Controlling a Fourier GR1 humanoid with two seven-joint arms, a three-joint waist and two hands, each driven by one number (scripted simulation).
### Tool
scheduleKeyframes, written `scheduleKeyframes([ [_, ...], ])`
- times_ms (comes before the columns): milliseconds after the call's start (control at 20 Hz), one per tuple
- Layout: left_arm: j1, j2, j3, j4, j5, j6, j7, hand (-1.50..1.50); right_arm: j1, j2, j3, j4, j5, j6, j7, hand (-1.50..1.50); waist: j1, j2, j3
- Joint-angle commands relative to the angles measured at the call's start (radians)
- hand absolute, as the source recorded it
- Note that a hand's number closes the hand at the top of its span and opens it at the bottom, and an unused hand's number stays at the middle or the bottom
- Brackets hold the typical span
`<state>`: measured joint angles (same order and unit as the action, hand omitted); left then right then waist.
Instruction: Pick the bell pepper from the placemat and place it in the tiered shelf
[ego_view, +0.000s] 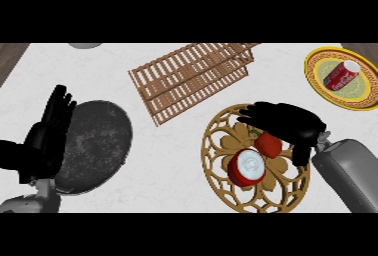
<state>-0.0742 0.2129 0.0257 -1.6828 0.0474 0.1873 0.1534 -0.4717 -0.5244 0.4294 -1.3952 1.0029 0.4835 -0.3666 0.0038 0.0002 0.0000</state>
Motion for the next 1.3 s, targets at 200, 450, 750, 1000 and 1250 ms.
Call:
scheduleKeyframes([
  [200, -0.013, -0.011, 0.030, 0.033, -0.008, -0.036, -0.008, 0.00, -0.001, 0.139, -0.013, 0.120, 0.133, -0.072, -0.026, -1.50, 0.000, 0.001, 0.000],
  [450, -0.015, -0.047, -0.004, -0.006, -0.059, -0.006, 0.021, 0.00, -0.030, 0.135, -0.053, 0.225, 0.179, -0.082, -0.093, -1.50, 0.002, 0.001, 0.000],
  [750, 0.013, -0.064, -0.007, -0.031, -0.065, -0.011, -0.001, 0.00, -0.040, 0.183, 0.017, 0.297, 0.283, -0.184, -0.139, 1.50, 0.007, 0.002, 0.000],
  [1000, -0.008, -0.053, 0.014, -0.051, -0.052, -0.023, 0.062, 0.00, 0.021, 0.195, -0.053, 0.221, 0.280, -0.218, -0.115, 1.50, -0.001, 0.000, 0.000],
  [1250, 0.013, -0.028, 0.054, -0.018, -0.034, -0.034, 0.015, 0.00, 0.158, 0.478, -0.051, 0.119, 0.297, -0.101, 0.327, 1.50, -0.021, -0.009, -0.001],
])
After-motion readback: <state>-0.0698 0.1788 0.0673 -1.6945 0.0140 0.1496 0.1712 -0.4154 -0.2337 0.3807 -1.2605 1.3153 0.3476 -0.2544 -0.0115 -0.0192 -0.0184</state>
